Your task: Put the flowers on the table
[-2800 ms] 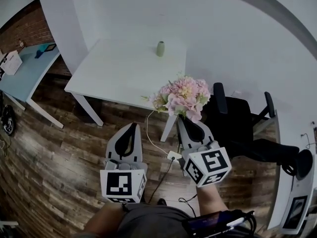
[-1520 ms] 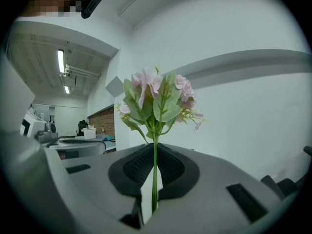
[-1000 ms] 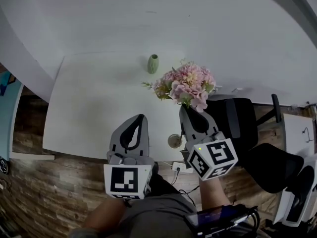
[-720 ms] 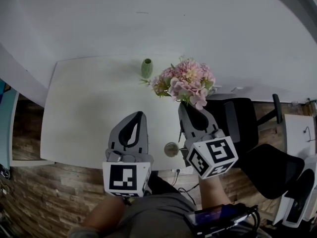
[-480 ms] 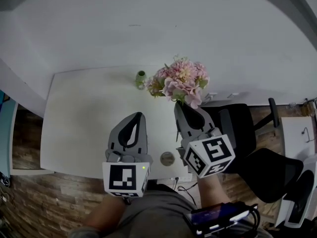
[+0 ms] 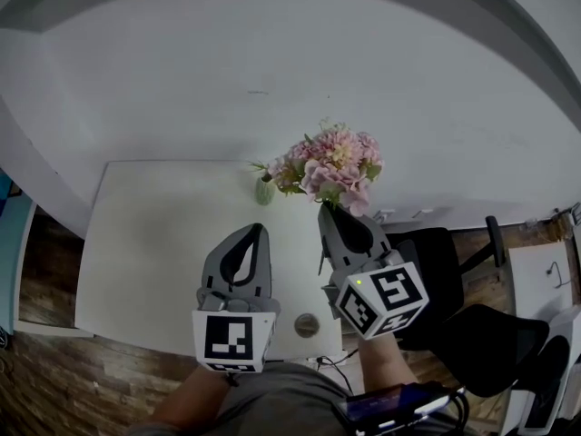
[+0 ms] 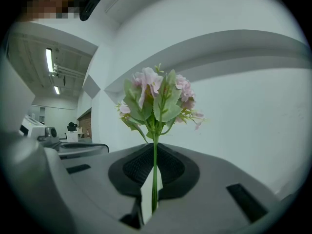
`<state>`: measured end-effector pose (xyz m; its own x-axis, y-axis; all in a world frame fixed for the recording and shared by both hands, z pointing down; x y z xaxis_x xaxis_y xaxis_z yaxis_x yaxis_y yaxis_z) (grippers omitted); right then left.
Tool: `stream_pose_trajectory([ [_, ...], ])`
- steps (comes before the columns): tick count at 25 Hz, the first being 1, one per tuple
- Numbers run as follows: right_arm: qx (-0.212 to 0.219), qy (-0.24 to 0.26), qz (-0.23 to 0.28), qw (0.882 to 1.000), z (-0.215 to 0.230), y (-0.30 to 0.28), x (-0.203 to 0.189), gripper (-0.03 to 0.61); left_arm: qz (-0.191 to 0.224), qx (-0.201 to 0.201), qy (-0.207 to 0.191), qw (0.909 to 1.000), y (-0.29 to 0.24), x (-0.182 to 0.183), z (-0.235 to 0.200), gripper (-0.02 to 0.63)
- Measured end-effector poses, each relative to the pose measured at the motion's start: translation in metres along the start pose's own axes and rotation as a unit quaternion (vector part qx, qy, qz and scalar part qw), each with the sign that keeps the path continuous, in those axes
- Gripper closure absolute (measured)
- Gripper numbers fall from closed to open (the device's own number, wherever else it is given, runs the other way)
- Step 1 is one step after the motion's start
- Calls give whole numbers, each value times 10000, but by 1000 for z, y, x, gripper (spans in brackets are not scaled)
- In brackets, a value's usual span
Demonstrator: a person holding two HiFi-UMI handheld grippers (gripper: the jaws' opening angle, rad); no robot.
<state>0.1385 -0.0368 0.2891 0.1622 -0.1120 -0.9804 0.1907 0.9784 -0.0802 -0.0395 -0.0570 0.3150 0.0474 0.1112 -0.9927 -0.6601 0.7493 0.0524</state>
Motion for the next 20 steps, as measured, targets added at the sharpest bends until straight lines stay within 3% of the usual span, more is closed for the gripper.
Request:
stream_pose_trajectory([
  [15,120,-26,234,9997,-2,-4,2,560,2,-136,-51,9999,8,-20,10,606],
  [20,345,-113,269,9990,2,-5,2,560,-209,-24,-21,9998,16,-33,24,606],
])
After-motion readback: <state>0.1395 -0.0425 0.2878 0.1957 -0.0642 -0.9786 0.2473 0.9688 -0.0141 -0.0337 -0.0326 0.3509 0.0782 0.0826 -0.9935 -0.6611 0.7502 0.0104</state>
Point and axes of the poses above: the fingertips, and each gripper's own axes: y backward along the fingers, z to its right, x out of its top, the point moved 9 cm from there along y, backward along the fingers, and after that the axes turned 10 degrees about -y, right-handed, at the moved point
